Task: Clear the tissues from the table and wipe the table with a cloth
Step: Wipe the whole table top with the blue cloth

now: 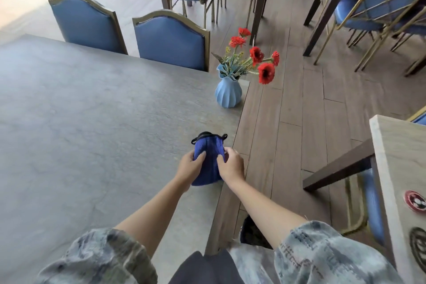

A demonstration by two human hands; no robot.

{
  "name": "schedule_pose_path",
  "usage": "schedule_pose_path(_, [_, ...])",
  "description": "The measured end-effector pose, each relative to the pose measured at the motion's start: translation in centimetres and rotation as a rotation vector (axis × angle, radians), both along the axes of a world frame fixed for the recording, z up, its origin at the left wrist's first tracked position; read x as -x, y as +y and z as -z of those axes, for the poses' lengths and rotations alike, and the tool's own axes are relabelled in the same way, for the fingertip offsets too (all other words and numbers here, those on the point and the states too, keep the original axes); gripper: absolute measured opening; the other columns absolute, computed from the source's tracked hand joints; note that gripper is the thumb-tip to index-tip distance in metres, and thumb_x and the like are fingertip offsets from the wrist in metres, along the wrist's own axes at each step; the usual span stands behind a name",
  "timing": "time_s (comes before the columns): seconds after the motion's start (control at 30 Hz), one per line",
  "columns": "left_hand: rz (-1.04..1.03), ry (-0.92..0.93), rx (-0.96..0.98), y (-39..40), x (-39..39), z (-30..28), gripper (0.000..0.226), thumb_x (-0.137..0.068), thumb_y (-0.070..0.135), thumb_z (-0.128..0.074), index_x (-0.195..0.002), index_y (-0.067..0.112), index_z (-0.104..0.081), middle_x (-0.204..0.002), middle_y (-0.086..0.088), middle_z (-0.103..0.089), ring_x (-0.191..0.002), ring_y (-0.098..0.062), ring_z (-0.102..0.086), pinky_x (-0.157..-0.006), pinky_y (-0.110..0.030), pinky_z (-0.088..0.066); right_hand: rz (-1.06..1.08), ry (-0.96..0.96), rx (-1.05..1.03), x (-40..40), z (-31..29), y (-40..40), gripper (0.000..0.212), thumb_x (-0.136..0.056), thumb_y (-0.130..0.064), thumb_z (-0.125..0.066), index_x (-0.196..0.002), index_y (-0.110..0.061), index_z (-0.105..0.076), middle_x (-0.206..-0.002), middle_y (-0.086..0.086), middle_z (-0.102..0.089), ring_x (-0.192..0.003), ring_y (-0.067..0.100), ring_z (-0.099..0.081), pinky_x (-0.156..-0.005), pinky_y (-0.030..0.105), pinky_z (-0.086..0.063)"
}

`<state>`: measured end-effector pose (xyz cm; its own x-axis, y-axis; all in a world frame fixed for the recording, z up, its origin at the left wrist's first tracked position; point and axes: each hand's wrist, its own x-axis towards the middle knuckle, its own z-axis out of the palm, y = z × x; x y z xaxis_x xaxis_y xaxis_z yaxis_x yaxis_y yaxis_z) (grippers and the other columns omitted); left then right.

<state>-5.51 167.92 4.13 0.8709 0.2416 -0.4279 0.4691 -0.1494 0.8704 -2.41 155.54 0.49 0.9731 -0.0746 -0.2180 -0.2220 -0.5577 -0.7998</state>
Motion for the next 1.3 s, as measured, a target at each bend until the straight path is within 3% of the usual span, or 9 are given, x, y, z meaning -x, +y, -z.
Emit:
schedule_pose_path(0.13, [0.086, 0.021, 0.272, -3.0, 4.9, -3.0, 0.037, -0.099, 0.048, -0.039, -0.087, 0.021, -0.061, -0.084, 0.003, -0.063, -0.083, -0.016, -0.059, -0.078, -0.032, -0.047, 0.021, 0.076, -0.396, 6.1, -2.7, -2.2, 0.055, -0.096, -0.043, -0.049, -0.144, -0.019, -0.038, -0.140, -0.006, -0.044, -0.124, 0.010, -0.045, -0.101, 0.024, -0.035])
schedule_pose_path(0.23, [0.218, 0.048, 0.418, -6.0, 8.6, -4.1, 0.048, -0.099, 0.054, -0.028, -0.112, 0.024, -0.064, -0.108, 0.000, -0.069, -0.104, -0.016, -0.064, -0.097, -0.036, -0.048, 0.060, 0.041, -0.458, 11.4, -3.1, -4.5, 0.058, -0.094, -0.050, -0.048, -0.146, -0.027, -0.035, -0.138, -0.011, -0.046, -0.125, 0.008, -0.043, -0.102, 0.026, -0.035])
schedule_pose_path(0.47, [0.543, -0.001, -0.022, -11.8, 14.6, -2.4, 0.042, -0.091, 0.039, -0.051, -0.098, 0.004, -0.071, -0.091, -0.015, -0.071, -0.091, -0.032, -0.066, -0.080, -0.037, -0.051, 0.515, -0.217, 0.019, 23.0, -3.0, -12.6, 0.036, -0.097, -0.036, -0.049, -0.122, -0.013, -0.062, -0.116, 0.005, -0.067, -0.106, 0.023, -0.062, -0.082, 0.028, -0.048])
schedule_pose_path(0.63, [0.799, -0.168, -0.454, -17.2, 19.2, -1.7, 0.046, -0.091, 0.028, -0.058, -0.132, 0.008, -0.053, -0.128, -0.013, -0.058, -0.119, -0.027, -0.053, -0.101, -0.033, -0.042, 0.565, -0.368, 0.333, 30.7, -3.8, -22.4, 0.034, -0.097, -0.031, -0.047, -0.119, -0.011, -0.065, -0.112, 0.006, -0.068, -0.101, 0.028, -0.061, -0.081, 0.036, -0.050])
schedule_pose_path(0.9, [1.000, -0.273, -0.567, -27.8, 26.3, 0.0, 0.062, -0.091, 0.030, -0.058, -0.144, 0.006, -0.035, -0.152, -0.017, -0.030, -0.140, -0.033, -0.026, -0.115, -0.039, -0.022, 0.551, -0.412, 0.837, 42.2, -2.3, -39.0, 0.036, -0.086, -0.031, -0.043, -0.095, -0.012, -0.073, -0.093, 0.007, -0.072, -0.077, 0.033, -0.064, -0.063, 0.037, -0.052])
schedule_pose_path(1.03, [1.050, -0.249, -0.570, -33.9, 29.1, 0.9, 0.065, -0.093, 0.030, -0.056, -0.147, 0.009, -0.027, -0.157, -0.013, -0.018, -0.145, -0.033, -0.014, -0.117, -0.041, -0.016, 0.526, -0.260, 0.939, 46.1, 0.0, -44.6, 0.037, -0.087, -0.032, -0.045, -0.103, -0.013, -0.072, -0.107, 0.007, -0.071, -0.097, 0.034, -0.065, -0.073, 0.045, -0.050])
schedule_pose_path(1.1, [1.051, -0.230, -0.566, -37.0, 30.4, 1.3, 0.067, -0.093, 0.029, -0.056, -0.149, 0.008, -0.024, -0.158, -0.013, -0.014, -0.146, -0.033, -0.011, -0.118, -0.041, -0.015, 0.474, -0.119, 0.966, 47.3, 1.5, -46.3, 0.040, -0.090, -0.036, -0.049, -0.121, -0.016, -0.065, -0.130, 0.007, -0.061, -0.124, 0.034, -0.051, -0.097, 0.056, -0.038])
schedule_pose_path(1.17, [1.031, -0.228, -0.555, -40.0, 31.7, 1.9, 0.069, -0.093, 0.028, -0.055, -0.149, 0.006, -0.022, -0.159, -0.015, -0.010, -0.146, -0.033, -0.008, -0.118, -0.040, -0.014, 0.340, -0.059, 0.961, 48.1, 2.4, -47.6, 0.059, -0.090, -0.051, -0.042, -0.139, -0.019, -0.048, -0.148, 0.009, -0.043, -0.140, 0.036, -0.029, -0.113, 0.057, -0.006])
schedule_pose_path(1.3, [0.996, -0.261, -0.575, -44.3, 34.0, 3.1, 0.068, -0.094, 0.021, -0.050, -0.149, 0.001, -0.016, -0.159, -0.019, -0.002, -0.148, -0.033, -0.001, -0.120, -0.037, -0.006, 0.030, -0.027, 0.947, 47.7, 2.7, -49.4, 0.079, -0.087, -0.075, -0.024, -0.152, -0.031, -0.017, -0.161, 0.005, -0.006, -0.147, 0.036, 0.002, -0.112, 0.060, 0.012])
